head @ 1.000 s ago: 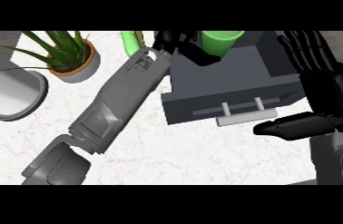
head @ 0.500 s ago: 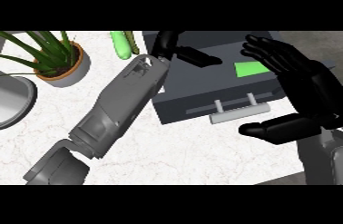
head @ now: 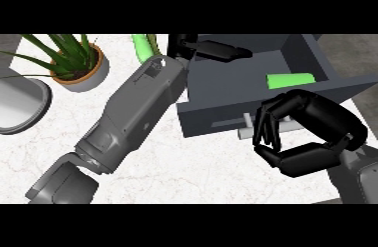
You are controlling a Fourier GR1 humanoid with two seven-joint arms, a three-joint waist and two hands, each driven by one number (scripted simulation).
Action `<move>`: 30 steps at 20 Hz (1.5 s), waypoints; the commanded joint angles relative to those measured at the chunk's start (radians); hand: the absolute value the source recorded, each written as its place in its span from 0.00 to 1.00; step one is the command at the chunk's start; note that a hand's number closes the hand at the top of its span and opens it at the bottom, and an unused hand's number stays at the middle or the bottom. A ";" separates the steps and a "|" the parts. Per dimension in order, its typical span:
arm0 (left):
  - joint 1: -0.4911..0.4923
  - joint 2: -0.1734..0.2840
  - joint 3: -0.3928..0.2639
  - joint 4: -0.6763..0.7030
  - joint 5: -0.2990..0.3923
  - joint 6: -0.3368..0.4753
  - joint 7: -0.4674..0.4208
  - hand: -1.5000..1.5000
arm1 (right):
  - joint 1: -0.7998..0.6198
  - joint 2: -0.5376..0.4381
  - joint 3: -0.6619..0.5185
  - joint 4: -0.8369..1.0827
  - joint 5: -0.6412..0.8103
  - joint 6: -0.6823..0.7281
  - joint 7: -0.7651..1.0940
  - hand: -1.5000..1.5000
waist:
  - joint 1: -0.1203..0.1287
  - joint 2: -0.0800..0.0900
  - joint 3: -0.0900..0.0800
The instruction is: Pick up the cup, place it into the drawer and close the drawer
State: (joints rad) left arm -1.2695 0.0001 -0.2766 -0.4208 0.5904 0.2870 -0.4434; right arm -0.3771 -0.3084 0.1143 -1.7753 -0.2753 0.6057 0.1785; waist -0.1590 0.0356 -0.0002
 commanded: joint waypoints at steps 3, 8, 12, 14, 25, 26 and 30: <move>-0.009 0.000 0.008 0.040 0.042 0.028 -0.052 0.00 | 0.056 -0.078 0.069 0.014 0.194 0.031 0.028 0.00 | 0.071 -0.012 0.001; 0.029 0.000 0.006 0.016 0.081 0.010 -0.065 0.00 | 0.072 -0.067 0.143 0.044 0.507 -0.088 -0.058 0.00 | 0.121 -0.022 0.001; 0.094 0.000 0.033 -0.012 0.080 -0.027 -0.134 0.00 | 0.122 -0.025 0.229 0.211 0.669 -0.191 -0.160 0.00 | 0.164 -0.027 0.001; 0.104 0.025 0.036 -0.030 0.079 -0.061 -0.113 0.00 | 0.053 -0.019 0.225 0.370 0.694 -0.194 -0.200 0.00 | 0.182 -0.026 0.001; 0.300 0.086 0.020 -0.184 0.077 -0.110 -0.108 0.00 | -0.225 0.042 0.166 1.025 0.832 -0.388 -0.498 1.00 | 0.244 -0.020 0.003; 0.314 0.121 0.034 -0.187 0.084 -0.147 -0.129 0.00 | -0.246 0.028 0.130 1.042 0.810 -0.399 -0.529 1.00 | 0.256 -0.014 0.004; 0.331 0.147 0.029 -0.256 0.098 -0.172 -0.068 0.00 | -0.354 0.001 0.032 1.154 0.774 -0.448 -0.586 1.00 | 0.281 -0.014 0.005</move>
State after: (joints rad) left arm -0.9728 0.1094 -0.2468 -0.6317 0.6817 0.1528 -0.5339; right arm -0.6448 -0.2853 0.2206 -0.7450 0.5162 0.2103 -0.3288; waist 0.1047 0.0155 0.0020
